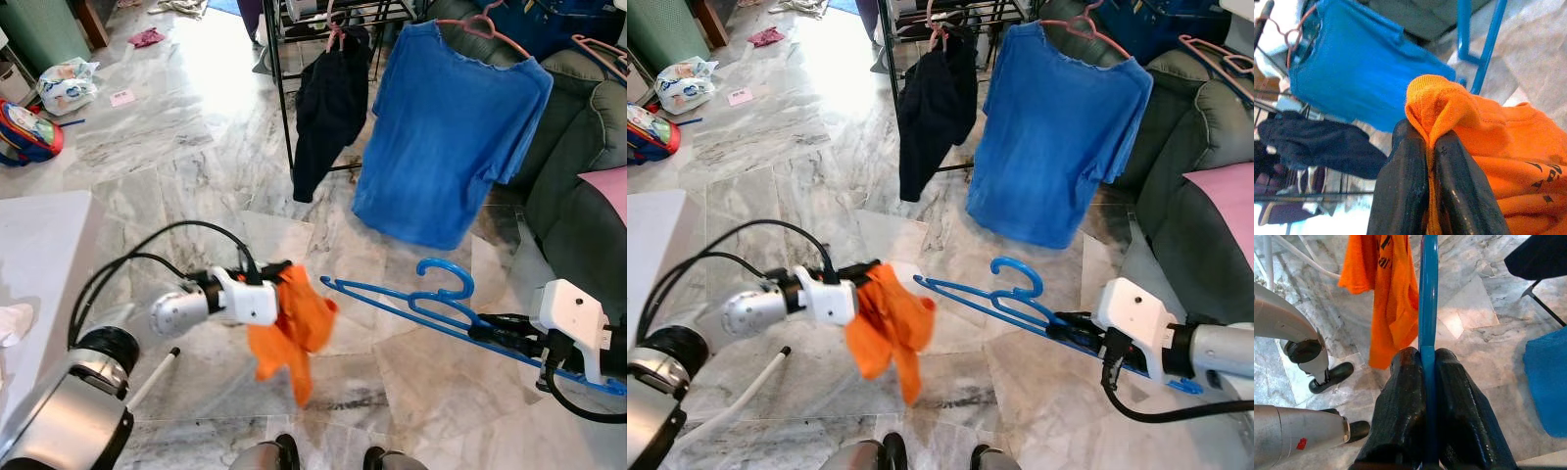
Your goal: Hang hanger
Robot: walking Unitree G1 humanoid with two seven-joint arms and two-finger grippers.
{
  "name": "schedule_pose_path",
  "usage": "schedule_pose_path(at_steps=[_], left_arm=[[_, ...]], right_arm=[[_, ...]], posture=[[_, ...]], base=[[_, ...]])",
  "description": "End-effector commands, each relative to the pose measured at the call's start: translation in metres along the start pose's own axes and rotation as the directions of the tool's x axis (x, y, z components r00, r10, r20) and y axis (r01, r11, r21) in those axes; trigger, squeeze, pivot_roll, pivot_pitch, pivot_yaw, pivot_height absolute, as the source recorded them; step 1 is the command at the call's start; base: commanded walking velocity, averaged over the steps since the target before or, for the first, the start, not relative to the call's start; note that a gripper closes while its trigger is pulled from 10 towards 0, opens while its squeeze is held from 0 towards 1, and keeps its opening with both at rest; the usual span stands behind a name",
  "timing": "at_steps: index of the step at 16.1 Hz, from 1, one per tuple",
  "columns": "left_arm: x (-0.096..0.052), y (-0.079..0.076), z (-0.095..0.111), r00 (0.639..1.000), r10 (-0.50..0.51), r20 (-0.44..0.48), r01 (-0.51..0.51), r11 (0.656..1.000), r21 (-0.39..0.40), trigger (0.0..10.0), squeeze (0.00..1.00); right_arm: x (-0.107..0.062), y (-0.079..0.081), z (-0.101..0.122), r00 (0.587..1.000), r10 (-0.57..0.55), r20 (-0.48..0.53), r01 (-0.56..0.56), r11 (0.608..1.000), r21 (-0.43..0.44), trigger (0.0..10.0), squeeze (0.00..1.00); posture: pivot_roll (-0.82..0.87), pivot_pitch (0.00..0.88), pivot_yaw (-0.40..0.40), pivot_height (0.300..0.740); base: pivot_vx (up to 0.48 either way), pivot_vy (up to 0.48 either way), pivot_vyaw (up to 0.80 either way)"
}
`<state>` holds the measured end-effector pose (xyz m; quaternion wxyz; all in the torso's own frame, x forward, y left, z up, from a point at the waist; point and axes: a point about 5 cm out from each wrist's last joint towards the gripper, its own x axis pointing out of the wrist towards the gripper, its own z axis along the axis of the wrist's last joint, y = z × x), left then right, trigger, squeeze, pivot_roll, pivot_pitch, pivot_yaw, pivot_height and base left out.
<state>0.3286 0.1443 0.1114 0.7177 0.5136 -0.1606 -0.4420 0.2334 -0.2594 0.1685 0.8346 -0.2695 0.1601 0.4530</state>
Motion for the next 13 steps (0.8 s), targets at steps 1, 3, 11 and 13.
schedule_pose_path(at_steps=[1, 3, 11, 13], left_arm=[[0.000, -0.002, 0.003, 0.999, -0.013, 0.030, 0.013, 1.000, 0.004, 10.0, 0.00], [0.003, 0.000, 0.007, 0.999, -0.004, 0.052, 0.003, 1.000, 0.011, 10.0, 0.00], [0.011, 0.007, 0.010, 0.998, 0.022, 0.057, -0.024, 0.999, 0.045, 10.0, 0.00], [0.016, 0.008, 0.014, 0.997, 0.034, 0.076, -0.037, 0.999, 0.040, 10.0, 0.00]], right_arm=[[0.003, 0.003, 0.002, 0.999, 0.046, 0.009, -0.046, 0.999, -0.012, 10.0, 0.00], [0.003, 0.005, 0.005, 0.997, 0.068, 0.036, -0.068, 0.998, 0.005, 10.0, 0.00], [-0.006, 0.012, 0.003, 0.991, 0.130, 0.030, -0.132, 0.989, 0.065, 10.0, 0.00], [0.002, 0.017, 0.001, 0.988, 0.146, 0.046, -0.149, 0.986, 0.077, 10.0, 0.00]], posture=[[-0.05, 0.186, 0.093, 0.740], [-0.05, 0.187, 0.092, 0.740], [-0.07, 0.186, 0.097, 0.740], [-0.07, 0.185, 0.098, 0.740]], base=[[0.000, 0.000, 0.00], [0.000, 0.000, 0.00], [0.000, 0.000, 0.00], [0.000, 0.000, 0.00]])
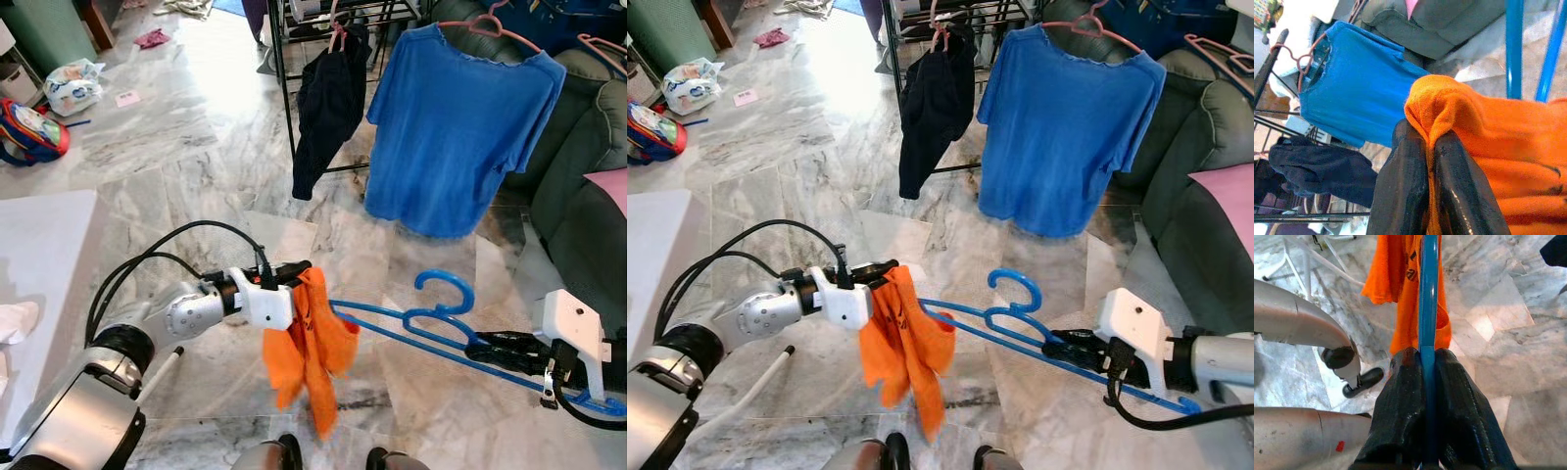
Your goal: Hang hanger
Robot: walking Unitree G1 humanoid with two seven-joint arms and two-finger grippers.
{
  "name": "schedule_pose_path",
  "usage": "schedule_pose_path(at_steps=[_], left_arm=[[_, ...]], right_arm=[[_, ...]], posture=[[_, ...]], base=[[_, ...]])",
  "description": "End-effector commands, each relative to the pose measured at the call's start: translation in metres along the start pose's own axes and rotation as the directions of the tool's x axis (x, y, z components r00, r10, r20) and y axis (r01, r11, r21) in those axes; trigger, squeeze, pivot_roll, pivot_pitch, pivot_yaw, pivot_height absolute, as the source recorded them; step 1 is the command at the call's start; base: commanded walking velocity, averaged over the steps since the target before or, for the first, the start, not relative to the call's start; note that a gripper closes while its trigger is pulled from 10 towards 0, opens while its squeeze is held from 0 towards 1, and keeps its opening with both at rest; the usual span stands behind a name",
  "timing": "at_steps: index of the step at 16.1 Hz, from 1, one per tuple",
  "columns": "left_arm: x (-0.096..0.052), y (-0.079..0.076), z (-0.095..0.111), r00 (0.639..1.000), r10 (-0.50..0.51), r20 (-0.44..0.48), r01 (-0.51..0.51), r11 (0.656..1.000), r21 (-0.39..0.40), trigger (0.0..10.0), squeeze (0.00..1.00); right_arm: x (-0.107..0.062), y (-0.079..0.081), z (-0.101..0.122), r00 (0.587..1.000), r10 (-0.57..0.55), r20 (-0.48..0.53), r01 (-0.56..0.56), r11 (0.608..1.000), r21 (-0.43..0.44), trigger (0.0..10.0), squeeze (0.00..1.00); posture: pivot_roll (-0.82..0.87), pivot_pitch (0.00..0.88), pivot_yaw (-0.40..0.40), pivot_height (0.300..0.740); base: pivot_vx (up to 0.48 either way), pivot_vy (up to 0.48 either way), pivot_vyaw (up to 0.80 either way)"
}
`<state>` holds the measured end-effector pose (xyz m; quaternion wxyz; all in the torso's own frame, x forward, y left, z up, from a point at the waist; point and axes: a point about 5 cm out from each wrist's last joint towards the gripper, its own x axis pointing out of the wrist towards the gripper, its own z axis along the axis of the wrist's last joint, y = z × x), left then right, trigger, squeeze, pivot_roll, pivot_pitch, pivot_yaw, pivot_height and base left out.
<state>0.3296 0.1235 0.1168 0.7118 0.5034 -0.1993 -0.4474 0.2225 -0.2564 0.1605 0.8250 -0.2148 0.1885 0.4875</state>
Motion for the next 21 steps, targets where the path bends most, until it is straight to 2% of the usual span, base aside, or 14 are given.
schedule_pose_path(at_steps=[1, 4, 9, 15, 21], left_arm=[[0.003, 0.003, 0.003, 1.000, 0.008, 0.022, -0.008, 1.000, 0.013, 10.0, 0.00], [0.007, 0.000, 0.009, 0.998, 0.011, 0.055, -0.012, 1.000, 0.008, 10.0, 0.00], [0.005, 0.005, 0.013, 0.994, 0.050, 0.099, -0.048, 0.998, -0.028, 10.0, 0.00], [-0.004, 0.026, 0.011, 0.986, 0.132, 0.104, -0.128, 0.991, -0.038, 10.0, 0.00], [-0.003, 0.029, 0.015, 0.981, 0.135, 0.138, -0.130, 0.990, -0.046, 10.0, 0.00]], right_arm=[[0.007, 0.008, 0.005, 0.997, 0.072, 0.032, -0.071, 0.997, -0.010, 10.0, 0.00], [0.019, 0.010, 0.008, 0.994, 0.089, 0.061, -0.089, 0.996, -0.008, 10.0, 0.00], [0.034, 0.001, 0.000, 0.998, 0.014, 0.057, -0.013, 1.000, -0.019, 10.0, 0.00], [0.040, 0.005, -0.017, 0.999, -0.003, 0.038, 0.002, 1.000, 0.027, 10.0, 0.00], [0.041, 0.004, -0.032, 0.999, -0.042, -0.013, 0.043, 0.998, 0.051, 10.0, 0.00]], posture=[[-0.07, 0.186, 0.098, 0.740], [-0.06, 0.189, 0.098, 0.740], [-0.05, 0.190, 0.100, 0.740], [-0.04, 0.193, 0.102, 0.740], [-0.04, 0.197, 0.100, 0.740]], base=[[0.000, 0.000, 0.00], [0.000, 0.000, 0.00], [0.000, 0.000, 0.00], [0.000, 0.000, 0.00], [0.000, 0.000, 0.00]])
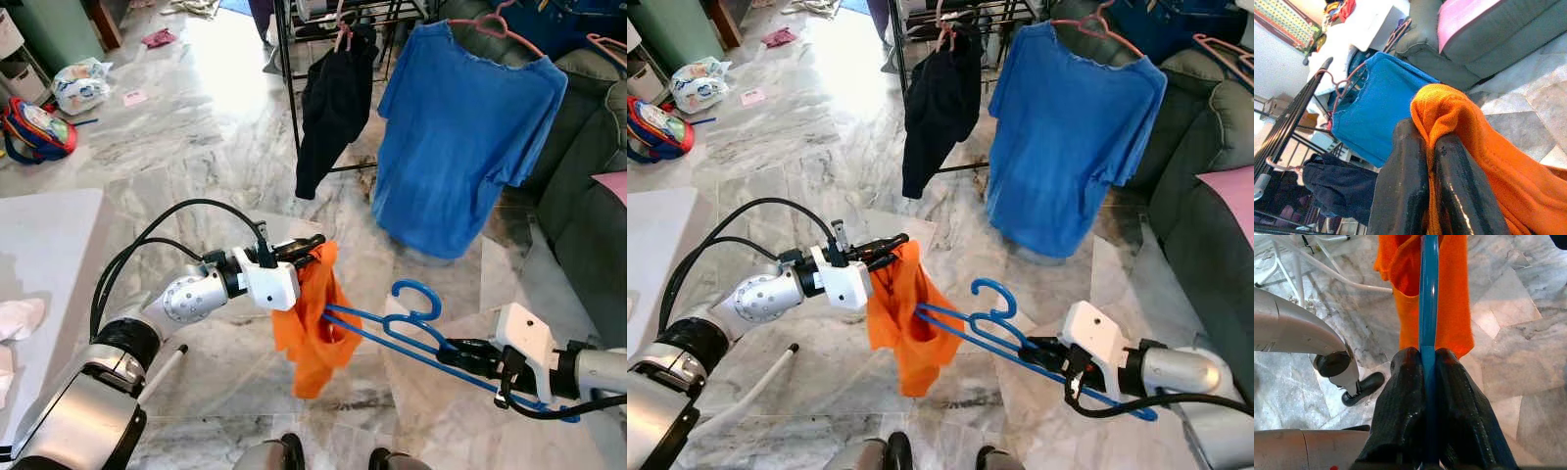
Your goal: Hang hanger
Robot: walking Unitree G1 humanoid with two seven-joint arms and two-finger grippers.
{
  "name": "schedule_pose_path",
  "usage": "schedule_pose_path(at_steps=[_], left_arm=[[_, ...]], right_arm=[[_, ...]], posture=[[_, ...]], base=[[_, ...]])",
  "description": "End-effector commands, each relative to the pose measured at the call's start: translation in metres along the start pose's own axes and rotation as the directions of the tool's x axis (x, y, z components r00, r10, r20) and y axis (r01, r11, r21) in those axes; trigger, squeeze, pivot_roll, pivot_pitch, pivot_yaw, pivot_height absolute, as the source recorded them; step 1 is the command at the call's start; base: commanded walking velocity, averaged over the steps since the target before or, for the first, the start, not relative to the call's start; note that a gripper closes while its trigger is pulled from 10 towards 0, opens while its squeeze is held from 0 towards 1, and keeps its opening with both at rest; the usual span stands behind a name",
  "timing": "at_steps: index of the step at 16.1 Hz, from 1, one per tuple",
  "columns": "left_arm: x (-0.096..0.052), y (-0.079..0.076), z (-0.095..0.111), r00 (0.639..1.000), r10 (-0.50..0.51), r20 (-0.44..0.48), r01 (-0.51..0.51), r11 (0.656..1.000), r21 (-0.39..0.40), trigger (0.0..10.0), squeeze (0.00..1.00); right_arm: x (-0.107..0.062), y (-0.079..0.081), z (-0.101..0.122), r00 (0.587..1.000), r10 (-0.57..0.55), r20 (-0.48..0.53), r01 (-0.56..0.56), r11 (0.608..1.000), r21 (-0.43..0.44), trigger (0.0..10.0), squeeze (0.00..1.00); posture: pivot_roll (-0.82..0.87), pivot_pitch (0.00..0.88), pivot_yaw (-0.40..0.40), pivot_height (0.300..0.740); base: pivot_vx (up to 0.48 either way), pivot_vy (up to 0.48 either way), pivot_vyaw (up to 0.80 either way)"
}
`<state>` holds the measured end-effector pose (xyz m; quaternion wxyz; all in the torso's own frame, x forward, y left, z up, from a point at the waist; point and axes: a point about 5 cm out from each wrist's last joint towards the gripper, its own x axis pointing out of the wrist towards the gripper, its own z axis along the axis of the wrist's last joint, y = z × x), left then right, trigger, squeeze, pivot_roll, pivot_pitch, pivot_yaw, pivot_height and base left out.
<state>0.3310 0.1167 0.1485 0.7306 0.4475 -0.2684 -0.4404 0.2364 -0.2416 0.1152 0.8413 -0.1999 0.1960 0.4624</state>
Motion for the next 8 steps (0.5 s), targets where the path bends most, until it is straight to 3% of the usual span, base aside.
schedule_pose_path(at_steps=[1, 3, 6, 8], left_arm=[[-0.004, 0.001, 0.000, 1.000, 0.016, 0.007, -0.016, 1.000, -0.007, 10.0, 0.00], [-0.002, 0.005, 0.003, 0.999, 0.038, 0.022, -0.037, 0.999, -0.017, 10.0, 0.00], [-0.001, 0.006, 0.006, 0.998, 0.049, 0.039, -0.048, 0.999, -0.026, 10.0, 0.00], [0.002, 0.006, 0.012, 0.995, 0.062, 0.075, -0.060, 0.998, -0.030, 10.0, 0.00]], right_arm=[[0.000, 0.002, -0.006, 1.000, 0.001, -0.017, -0.001, 1.000, 0.008, 10.0, 0.00], [0.002, -0.005, -0.026, 0.989, -0.093, -0.118, 0.097, 0.995, 0.025, 10.0, 0.00], [0.006, -0.021, -0.031, 0.960, -0.252, -0.123, 0.259, 0.965, 0.045, 10.0, 0.00], [0.008, -0.041, -0.035, 0.900, -0.419, -0.119, 0.432, 0.893, 0.127, 10.0, 0.00]], posture=[[-0.04, 0.197, 0.100, 0.740], [-0.04, 0.197, 0.098, 0.740], [-0.04, 0.198, 0.097, 0.740], [-0.04, 0.198, 0.094, 0.740]], base=[[0.000, 0.000, 0.00], [0.000, 0.000, 0.00], [0.000, 0.000, 0.00], [0.000, 0.000, 0.00]])
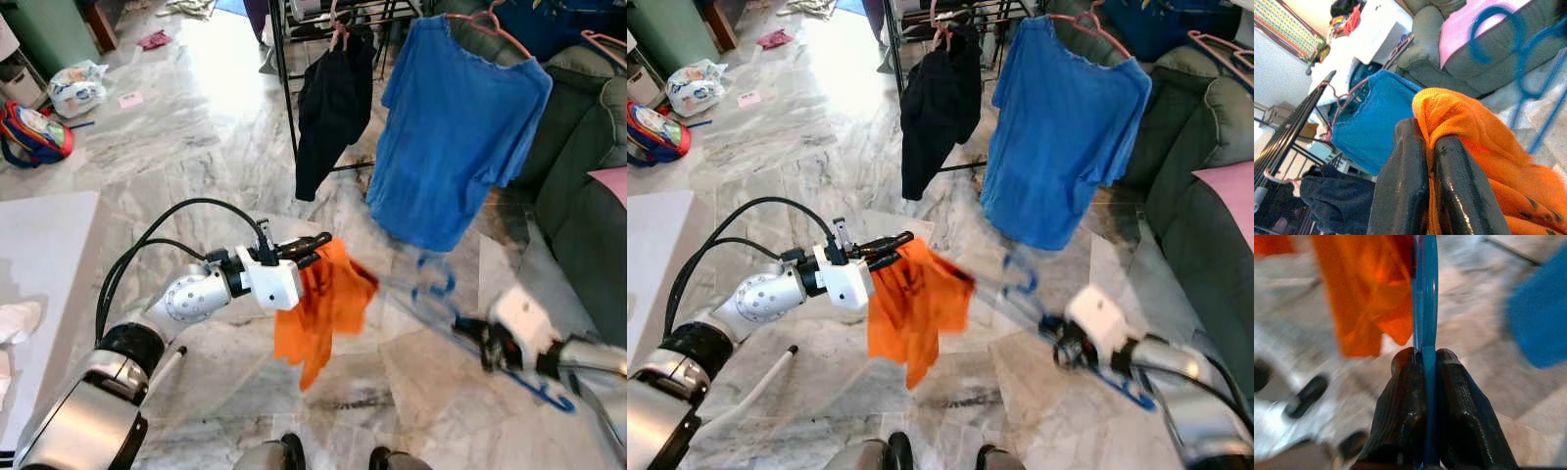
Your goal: Hang hanger
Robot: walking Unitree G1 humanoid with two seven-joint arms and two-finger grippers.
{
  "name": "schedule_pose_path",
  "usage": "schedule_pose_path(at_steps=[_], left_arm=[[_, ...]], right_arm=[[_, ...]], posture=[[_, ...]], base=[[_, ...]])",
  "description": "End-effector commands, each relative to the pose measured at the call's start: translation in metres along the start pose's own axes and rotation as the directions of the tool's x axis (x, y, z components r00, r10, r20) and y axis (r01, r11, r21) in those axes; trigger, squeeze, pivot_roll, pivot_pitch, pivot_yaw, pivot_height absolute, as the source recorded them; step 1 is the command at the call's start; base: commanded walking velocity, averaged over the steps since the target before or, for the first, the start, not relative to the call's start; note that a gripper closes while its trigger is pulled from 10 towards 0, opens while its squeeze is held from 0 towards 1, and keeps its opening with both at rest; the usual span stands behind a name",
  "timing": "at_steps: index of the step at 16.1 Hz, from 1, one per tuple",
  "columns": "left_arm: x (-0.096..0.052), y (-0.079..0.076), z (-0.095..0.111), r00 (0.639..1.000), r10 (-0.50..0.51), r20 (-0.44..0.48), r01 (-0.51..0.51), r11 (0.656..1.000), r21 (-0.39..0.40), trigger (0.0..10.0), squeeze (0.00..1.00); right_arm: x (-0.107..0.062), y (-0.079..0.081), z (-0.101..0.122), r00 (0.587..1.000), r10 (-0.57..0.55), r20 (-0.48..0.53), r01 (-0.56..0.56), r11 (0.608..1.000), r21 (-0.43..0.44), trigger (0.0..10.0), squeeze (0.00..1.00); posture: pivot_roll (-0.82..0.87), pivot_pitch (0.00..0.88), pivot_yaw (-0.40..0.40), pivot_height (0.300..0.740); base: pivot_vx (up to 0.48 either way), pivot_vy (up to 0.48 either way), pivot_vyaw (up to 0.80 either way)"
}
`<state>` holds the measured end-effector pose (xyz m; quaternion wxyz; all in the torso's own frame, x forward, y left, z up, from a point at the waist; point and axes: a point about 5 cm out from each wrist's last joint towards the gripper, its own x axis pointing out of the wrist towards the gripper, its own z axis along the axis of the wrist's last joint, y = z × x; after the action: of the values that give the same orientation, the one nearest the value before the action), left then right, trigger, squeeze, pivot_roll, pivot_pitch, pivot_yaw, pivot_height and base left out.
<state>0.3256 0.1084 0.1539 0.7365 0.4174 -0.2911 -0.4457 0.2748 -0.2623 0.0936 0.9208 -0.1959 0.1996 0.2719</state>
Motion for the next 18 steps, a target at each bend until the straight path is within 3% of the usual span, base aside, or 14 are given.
schedule_pose_path(at_steps=[1, 3, 5, 6, 7, 10, 11, 13, 14, 16, 18], left_arm=[[0.000, 0.005, 0.005, 0.999, 0.029, 0.032, -0.029, 1.000, 0.004, 10.0, 0.00], [0.005, 0.003, 0.011, 0.997, 0.034, 0.066, -0.034, 0.999, -0.006, 10.0, 0.00], [0.011, -0.011, 0.018, 0.995, 0.025, 0.095, -0.021, 0.999, -0.041, 10.0, 0.00], [0.012, -0.015, 0.019, 0.995, 0.022, 0.101, -0.017, 0.999, -0.047, 10.0, 0.00], [0.019, -0.027, 0.022, 0.994, 0.025, 0.106, -0.017, 0.997, -0.078, 10.0, 0.00], [0.028, -0.032, 0.027, 0.991, 0.056, 0.119, -0.046, 0.996, -0.081, 10.0, 0.00], [0.032, -0.030, 0.031, 0.988, 0.081, 0.129, -0.073, 0.995, -0.063, 10.0, 0.00], [0.037, -0.025, 0.035, 0.984, 0.104, 0.145, -0.099, 0.994, -0.037, 10.0, 0.00], [0.038, -0.023, 0.035, 0.984, 0.107, 0.141, -0.105, 0.994, -0.023, 10.0, 0.00], [0.037, -0.021, 0.032, 0.986, 0.111, 0.129, -0.112, 0.994, 0.004, 10.0, 0.00], [0.033, -0.028, 0.029, 0.990, 0.083, 0.110, -0.083, 0.997, -0.002, 10.0, 0.00]], right_arm=[[-0.003, -0.009, -0.011, 0.995, -0.095, -0.038, 0.097, 0.993, 0.063, 10.0, 0.00], [0.003, -0.019, -0.007, 0.979, -0.203, 0.002, 0.201, 0.968, 0.149, 10.0, 0.00], [0.011, -0.036, 0.019, 0.912, -0.384, 0.146, 0.332, 0.897, 0.291, 10.0, 0.00], [0.013, -0.038, 0.026, 0.895, -0.408, 0.179, 0.334, 0.880, 0.337, 10.0, 0.00], [0.022, -0.033, 0.054, 0.851, -0.422, 0.313, 0.222, 0.830, 0.512, 10.0, 0.00], [0.036, -0.016, 0.082, 0.805, -0.398, 0.439, 0.016, 0.756, 0.655, 10.0, 0.00], [0.042, -0.007, 0.091, 0.787, -0.382, 0.485, -0.099, 0.697, 0.710, 10.0, 0.00], [0.049, 0.008, 0.091, 0.807, -0.328, 0.490, -0.166, 0.670, 0.723, 10.0, 0.00], [0.051, 0.016, 0.088, 0.830, -0.276, 0.485, -0.176, 0.695, 0.697, 10.0, 0.00], [0.048, 0.019, 0.085, 0.824, -0.295, 0.484, -0.230, 0.606, 0.761, 10.0, 0.00], [0.043, 0.007, 0.088, 0.782, -0.401, 0.478, -0.271, 0.471, 0.839, 10.0, 0.00]], posture=[[-0.04, 0.199, 0.094, 0.740], [-0.03, 0.199, 0.093, 0.740], [-0.04, 0.198, 0.092, 0.740], [-0.04, 0.198, 0.092, 0.740], [-0.04, 0.194, 0.088, 0.740], [-0.05, 0.192, 0.081, 0.740], [-0.05, 0.191, 0.079, 0.740], [-0.04, 0.190, 0.077, 0.740], [-0.04, 0.190, 0.077, 0.740], [-0.04, 0.192, 0.076, 0.740], [-0.05, 0.195, 0.079, 0.740]], base=[[0.000, 0.000, 0.00], [0.000, 0.000, 0.00], [0.000, 0.000, 0.00], [0.000, 0.000, 0.00], [0.000, 0.000, 0.00], [0.000, 0.000, 0.00], [0.000, 0.000, 0.00], [0.000, 0.000, 0.00], [0.000, 0.000, 0.00], [0.000, 0.000, 0.00], [0.000, 0.000, 0.00]])
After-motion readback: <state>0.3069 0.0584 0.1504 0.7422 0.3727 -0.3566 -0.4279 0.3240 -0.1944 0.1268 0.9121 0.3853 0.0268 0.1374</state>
